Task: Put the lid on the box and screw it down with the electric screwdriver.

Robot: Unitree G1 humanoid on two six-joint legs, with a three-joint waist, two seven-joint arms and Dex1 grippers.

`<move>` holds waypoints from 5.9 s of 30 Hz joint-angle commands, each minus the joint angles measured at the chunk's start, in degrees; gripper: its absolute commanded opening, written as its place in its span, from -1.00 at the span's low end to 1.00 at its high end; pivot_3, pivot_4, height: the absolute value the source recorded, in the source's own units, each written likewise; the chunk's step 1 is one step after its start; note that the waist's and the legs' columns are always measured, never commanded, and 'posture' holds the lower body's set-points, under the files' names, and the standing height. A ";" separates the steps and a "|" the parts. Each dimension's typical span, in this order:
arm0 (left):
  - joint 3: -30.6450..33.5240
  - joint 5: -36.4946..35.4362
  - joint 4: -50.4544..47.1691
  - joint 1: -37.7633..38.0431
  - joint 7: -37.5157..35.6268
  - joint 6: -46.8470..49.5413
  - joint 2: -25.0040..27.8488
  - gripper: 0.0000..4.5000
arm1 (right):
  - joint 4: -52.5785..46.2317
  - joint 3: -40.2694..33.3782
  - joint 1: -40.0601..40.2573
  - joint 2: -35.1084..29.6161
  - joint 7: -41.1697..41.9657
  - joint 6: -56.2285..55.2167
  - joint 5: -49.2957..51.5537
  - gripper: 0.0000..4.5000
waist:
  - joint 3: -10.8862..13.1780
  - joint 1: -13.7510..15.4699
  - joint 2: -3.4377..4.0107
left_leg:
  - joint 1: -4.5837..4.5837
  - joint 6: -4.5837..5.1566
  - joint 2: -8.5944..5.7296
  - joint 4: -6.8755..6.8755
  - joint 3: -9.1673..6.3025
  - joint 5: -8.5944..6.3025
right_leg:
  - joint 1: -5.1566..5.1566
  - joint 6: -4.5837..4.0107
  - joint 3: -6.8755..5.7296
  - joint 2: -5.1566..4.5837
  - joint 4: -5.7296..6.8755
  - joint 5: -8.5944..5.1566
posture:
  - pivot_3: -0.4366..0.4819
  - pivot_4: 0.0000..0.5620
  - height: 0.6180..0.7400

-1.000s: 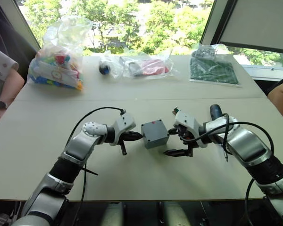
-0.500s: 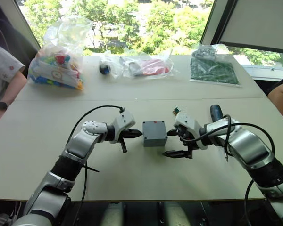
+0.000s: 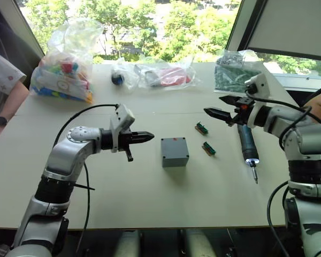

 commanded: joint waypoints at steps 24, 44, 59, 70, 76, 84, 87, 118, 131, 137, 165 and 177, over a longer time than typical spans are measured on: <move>-0.61 -3.44 -7.17 2.81 2.91 2.76 3.18 -1.00 | 15.95 3.78 1.38 5.34 -2.61 -16.95 -8.67 -0.01 | 0.00 -0.09 0.01 | 0.01 -0.11 -0.01 0.00 0.00 0.07 | -0.03 -0.02 0.03 0.01 0.01 0.02 | -0.05 -0.47 1.00; -1.48 -3.11 -8.06 4.35 2.96 2.48 3.75 -1.00 | 20.77 3.07 -0.93 7.35 -4.26 -19.24 -8.55 -0.77 | 0.00 -0.15 0.01 | 0.01 -0.11 -0.01 -0.01 0.00 0.07 | -0.03 -0.02 0.04 0.02 0.01 0.02 | -0.05 -0.47 1.00; -2.59 -2.63 -7.68 4.96 2.87 1.88 3.85 -1.00 | 14.65 3.35 0.97 6.46 -4.07 -12.57 -8.17 -0.99 | 0.00 -0.10 0.01 | 0.01 -0.11 -0.01 -0.01 0.00 0.07 | -0.03 -0.02 0.04 0.02 0.02 0.02 | -0.05 -0.47 1.00; -3.25 -2.11 -6.65 4.39 2.79 0.86 3.66 -1.00 | 14.11 3.92 1.91 6.78 -5.47 -11.96 -9.42 -0.54 | 0.00 -0.11 0.01 | 0.01 -0.11 -0.01 -0.01 0.00 0.07 | -0.02 -0.02 0.05 0.02 0.02 0.02 | -0.05 -0.47 1.00; -3.32 -1.97 -6.40 4.55 2.69 0.57 3.45 -1.00 | 13.09 2.92 1.47 6.62 -6.01 -11.36 -8.65 -0.24 | 0.00 -0.13 0.01 | 0.01 -0.11 -0.01 -0.01 0.00 0.07 | -0.03 -0.02 0.05 0.02 0.01 0.02 | -0.05 -0.47 1.00; -3.78 -1.68 -6.14 4.61 2.43 0.25 3.40 -1.00 | 11.63 2.42 1.89 6.96 -6.21 -10.60 -7.73 -0.24 | 0.00 -0.14 0.01 | 0.01 -0.11 -0.01 -0.01 0.00 0.07 | -0.02 -0.02 0.05 0.02 0.01 0.02 | -0.05 -0.47 1.00; -4.08 -1.53 -6.00 4.54 2.32 0.06 3.42 -1.00 | 11.95 2.41 1.65 7.23 -6.49 -10.65 -7.85 -0.24 | 0.00 -0.09 0.01 | 0.01 -0.11 -0.01 -0.01 0.00 0.07 | -0.02 -0.02 0.05 0.02 0.01 0.02 | -0.05 -0.47 1.00; -2.96 -3.51 -7.25 5.64 3.04 0.81 3.76 -1.00 | 6.85 1.49 4.42 6.38 -6.13 -7.74 -6.74 -0.99 | 0.00 -0.10 0.01 | 0.01 -0.11 -0.01 -0.01 0.00 0.07 | -0.02 -0.02 0.05 0.01 0.01 0.02 | -0.05 -0.47 1.00; -3.05 -3.38 -5.87 4.80 2.94 -0.14 3.34 -1.00 | 3.33 -3.04 3.59 7.53 -8.58 -3.95 -2.07 -0.99 | 0.00 -0.07 0.01 | 0.01 -0.10 -0.01 -0.02 -0.01 0.07 | -0.02 -0.03 0.05 0.03 0.01 0.02 | -0.05 -0.47 1.00; -3.13 -3.34 -5.56 4.83 2.62 -0.56 3.61 -1.00 | -3.31 -6.03 4.30 7.38 -9.53 -4.33 0.82 -0.99 | 0.01 -0.06 0.02 | 0.01 -0.10 -0.01 -0.03 0.00 0.07 | -0.02 -0.03 0.05 0.03 0.01 0.01 | -0.05 -0.47 1.00; -3.58 -2.97 -5.84 5.75 1.48 -1.06 5.56 -1.00 | -18.90 3.34 16.10 7.73 -3.38 -0.57 6.40 -0.99 | 0.00 -0.05 0.01 | 0.01 -0.10 0.01 -0.03 -0.01 0.06 | -0.03 -0.03 0.06 0.05 -0.01 0.00 | -0.05 -0.47 1.00; -3.77 -3.00 -5.87 5.61 1.61 -1.03 5.37 -1.00 | -16.96 5.69 15.61 7.68 -3.06 -1.99 3.89 -0.99 | 0.00 -0.01 0.01 | 0.01 -0.10 0.01 -0.03 -0.01 0.06 | -0.03 -0.03 0.06 0.05 -0.01 0.01 | -0.05 -0.47 1.00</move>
